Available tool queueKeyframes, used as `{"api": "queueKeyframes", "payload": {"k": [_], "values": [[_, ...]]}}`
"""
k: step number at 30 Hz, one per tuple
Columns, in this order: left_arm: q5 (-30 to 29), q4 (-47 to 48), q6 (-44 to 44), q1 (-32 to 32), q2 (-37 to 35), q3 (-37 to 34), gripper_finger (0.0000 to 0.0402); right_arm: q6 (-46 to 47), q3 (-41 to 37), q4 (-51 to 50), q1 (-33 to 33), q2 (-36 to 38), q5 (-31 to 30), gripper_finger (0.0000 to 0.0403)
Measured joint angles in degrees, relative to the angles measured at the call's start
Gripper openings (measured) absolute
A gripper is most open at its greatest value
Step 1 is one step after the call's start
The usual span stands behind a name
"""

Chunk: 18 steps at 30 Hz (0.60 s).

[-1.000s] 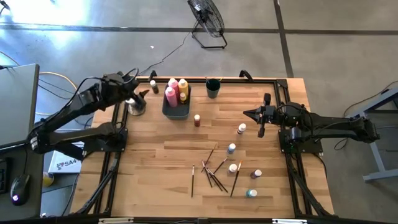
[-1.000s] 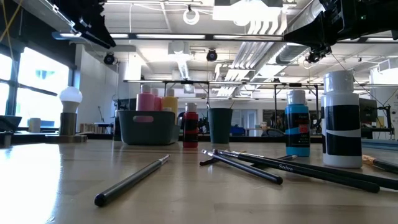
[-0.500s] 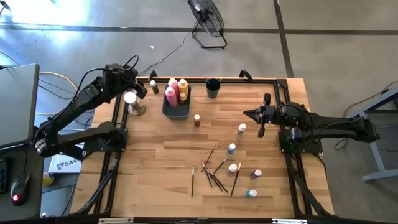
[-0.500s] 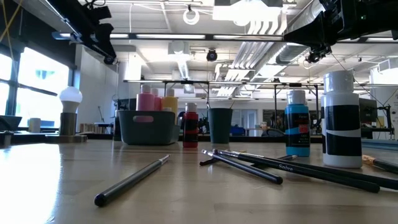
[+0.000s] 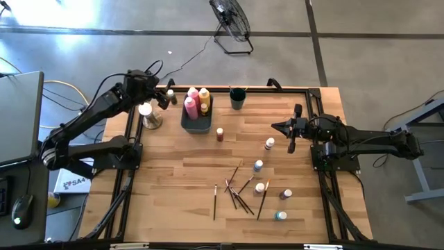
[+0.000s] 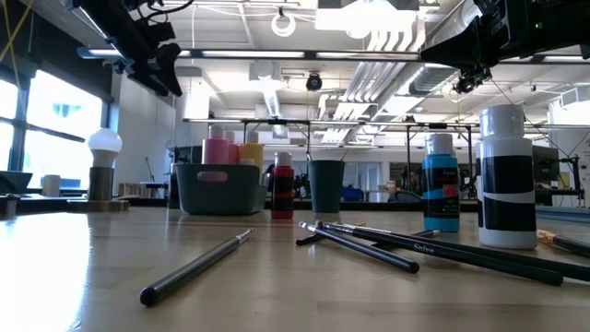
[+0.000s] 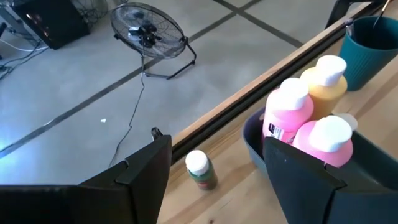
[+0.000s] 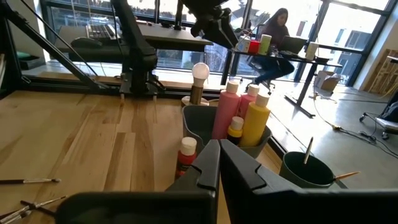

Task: Pick & Place Paint Supplies
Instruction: Put the small green paint bottle into the green bin

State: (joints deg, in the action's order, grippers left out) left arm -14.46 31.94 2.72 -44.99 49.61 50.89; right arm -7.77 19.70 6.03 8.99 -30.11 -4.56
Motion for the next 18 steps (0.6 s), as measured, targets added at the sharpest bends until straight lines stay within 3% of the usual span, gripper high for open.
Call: {"api": "queueKeyframes", "payload": {"k": [12, 18], "values": [[-1.05, -0.52, -3.15, 0.0, 1.29, 0.02, 0.0248, 0.02, 0.0, -0.01, 0.0, -0.02, 0.02, 0.0004], [-8.8, -0.52, -5.55, 0.0, 1.29, 0.02, 0.0248, 0.47, 0.0, -0.01, 0.01, -0.02, 0.0, 0.0004]]}}
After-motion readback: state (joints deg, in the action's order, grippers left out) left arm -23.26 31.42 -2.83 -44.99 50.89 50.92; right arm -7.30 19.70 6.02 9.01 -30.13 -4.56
